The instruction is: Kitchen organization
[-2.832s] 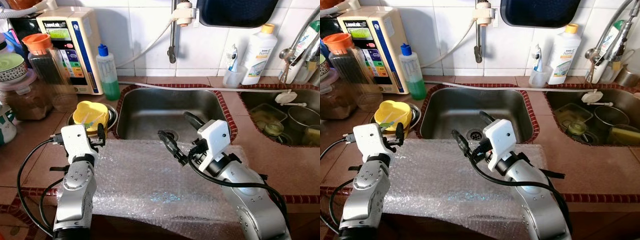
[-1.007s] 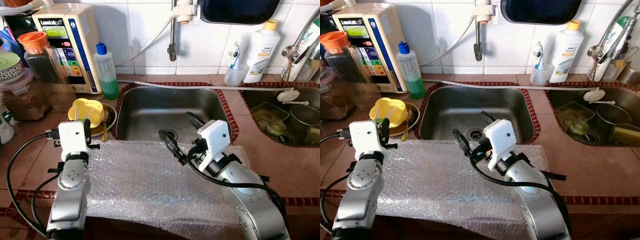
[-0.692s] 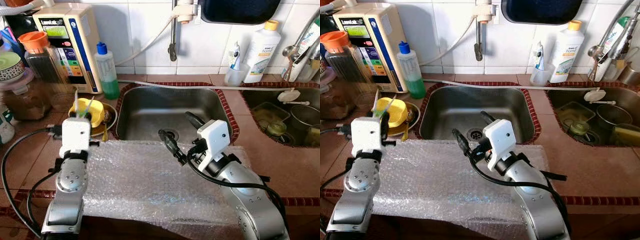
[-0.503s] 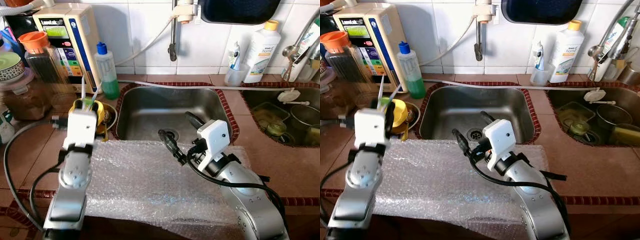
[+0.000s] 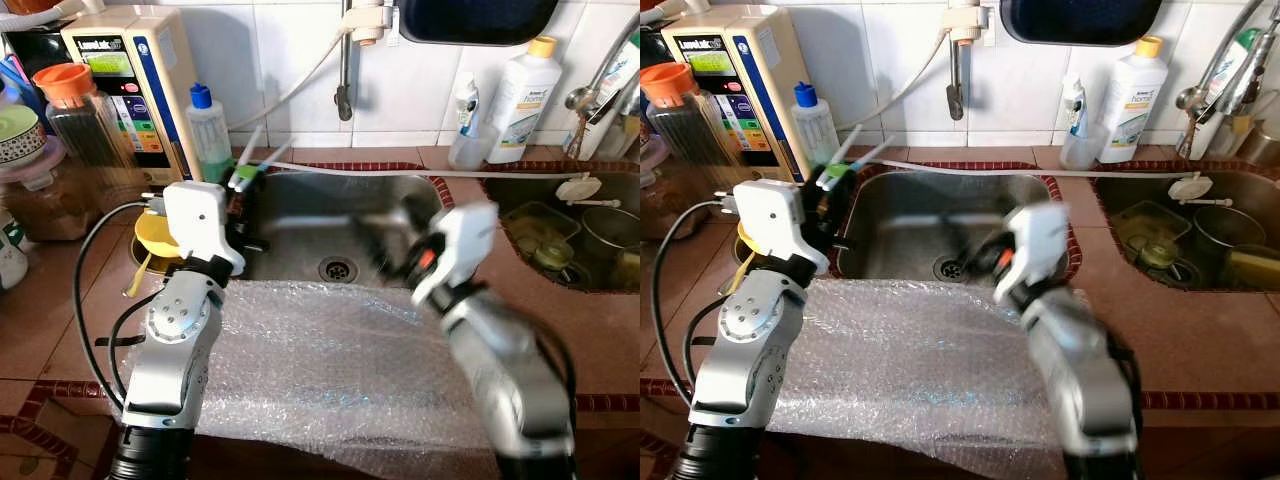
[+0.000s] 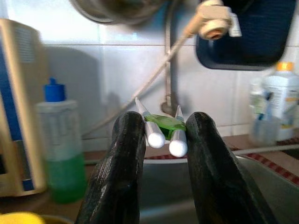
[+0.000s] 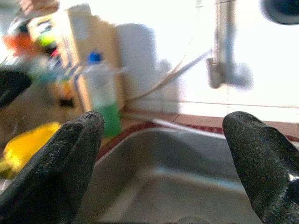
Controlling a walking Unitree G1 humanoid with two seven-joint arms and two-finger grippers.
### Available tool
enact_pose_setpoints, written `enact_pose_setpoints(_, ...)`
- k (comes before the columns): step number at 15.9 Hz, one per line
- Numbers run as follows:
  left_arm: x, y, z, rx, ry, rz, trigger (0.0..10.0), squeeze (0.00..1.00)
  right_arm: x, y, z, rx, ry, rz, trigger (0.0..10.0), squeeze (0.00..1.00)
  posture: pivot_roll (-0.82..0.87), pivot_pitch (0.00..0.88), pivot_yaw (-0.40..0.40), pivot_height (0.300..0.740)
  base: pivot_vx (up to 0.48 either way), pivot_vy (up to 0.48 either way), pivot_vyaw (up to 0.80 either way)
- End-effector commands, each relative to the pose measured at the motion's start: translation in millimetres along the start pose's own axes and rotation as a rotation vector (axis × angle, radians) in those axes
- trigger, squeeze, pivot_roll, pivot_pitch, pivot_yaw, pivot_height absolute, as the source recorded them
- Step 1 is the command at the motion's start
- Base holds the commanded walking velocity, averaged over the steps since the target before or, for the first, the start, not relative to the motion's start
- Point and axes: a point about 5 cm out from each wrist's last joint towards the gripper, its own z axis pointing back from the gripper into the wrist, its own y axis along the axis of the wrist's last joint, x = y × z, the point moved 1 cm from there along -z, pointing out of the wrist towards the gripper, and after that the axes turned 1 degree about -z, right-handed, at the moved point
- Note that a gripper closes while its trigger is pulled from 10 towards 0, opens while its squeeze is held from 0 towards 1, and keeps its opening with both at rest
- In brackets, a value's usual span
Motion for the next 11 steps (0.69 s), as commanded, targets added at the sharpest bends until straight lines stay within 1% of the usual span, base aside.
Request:
enact_pose_setpoints(1, 4.0, 4.0, -3.7, 0.008, -0.035, 0.001, 3.5, 0.0, 6.6, 1.6, -4.3, 0.004, -0.039, -0.076, 10.0, 0.0, -0.02, 0.011, 0.053, 0.74, 0.0, 0.0, 0.0)
enact_pose_setpoints(2, 6.9, 2.5, -3.9, -0.001, -0.05, 0.016, 3.7, 0.0, 10.0, 4.8, -9.3, 0.02, -0.058, -0.151, 10.0, 0.0, -0.02, 0.011, 0.053, 0.74, 0.0, 0.0, 0.0)
enact_pose_setpoints(3, 17.0, 3.1, -5.3, 0.006, -0.1, 0.039, 4.3, 0.0, 15.8, 7.6, -21.9, 0.049, -0.106, -0.402, 10.0, 0.0, -0.02, 0.012, 0.064, 0.74, 0.0, 0.0, 0.0)
enact_pose_setpoints(4, 20.8, 4.3, -6.0, 0.013, -0.123, 0.043, 4.4, 0.0, 16.1, 7.3, -25.6, 0.054, -0.111, -0.503, 10.0, 0.0, -0.02, 0.014, 0.066, 0.74, 0.0, 0.0, 0.0)
enact_pose_setpoints(5, 25.1, 5.8, -6.9, 0.022, -0.147, 0.05, 4.4, 0.0, 16.9, 7.5, -29.5, 0.052, -0.11, -0.56, 10.0, 0.0, -0.02, 0.014, 0.065, 0.74, 0.0, 0.0, 0.0)
enact_pose_setpoints(6, 27.3, 6.7, -7.5, 0.026, -0.159, 0.053, 4.4, 0.0, 17.4, 7.6, -31.6, 0.05, -0.108, -0.586, 10.0, 0.0, -0.02, 0.014, 0.066, 0.74, 0.0, 0.0, 0.0)
enact_pose_setpoints(7, 38.2, 9.6, -9.4, 0.041, -0.218, 0.073, 4.4, 0.0, 17.4, 7.9, -38.6, 0.039, -0.099, -0.674, 10.0, 0.0, -0.01, 0.014, 0.067, 0.74, 0.0, 0.0, 0.0)
enact_pose_setpoints(9, 48.8, 11.2, -10.1, 0.052, -0.273, 0.083, 4.7, 0.0, 15.3, 7.2, -42.9, 0.013, -0.084, -0.725, 10.0, 0.0, -0.01, 0.014, 0.064, 0.74, 0.0, 0.0, 0.0)
enact_pose_setpoints(10, 51.2, 11.3, -10.2, 0.053, -0.285, 0.091, 4.7, 0.0, 14.5, 7.0, -43.5, 0.007, -0.081, -0.743, 10.0, 0.0, -0.01, 0.015, 0.063, 0.74, 0.0, 0.0, 0.0)
enact_pose_setpoints(11, 61.1, 8.8, -8.5, 0.048, -0.333, 0.113, 4.9, 0.0, 8.5, 5.5, -46.3, -0.009, -0.065, -0.814, 10.0, 0.0, -0.01, 0.018, 0.064, 0.74, 0.0, 0.0, 0.0)
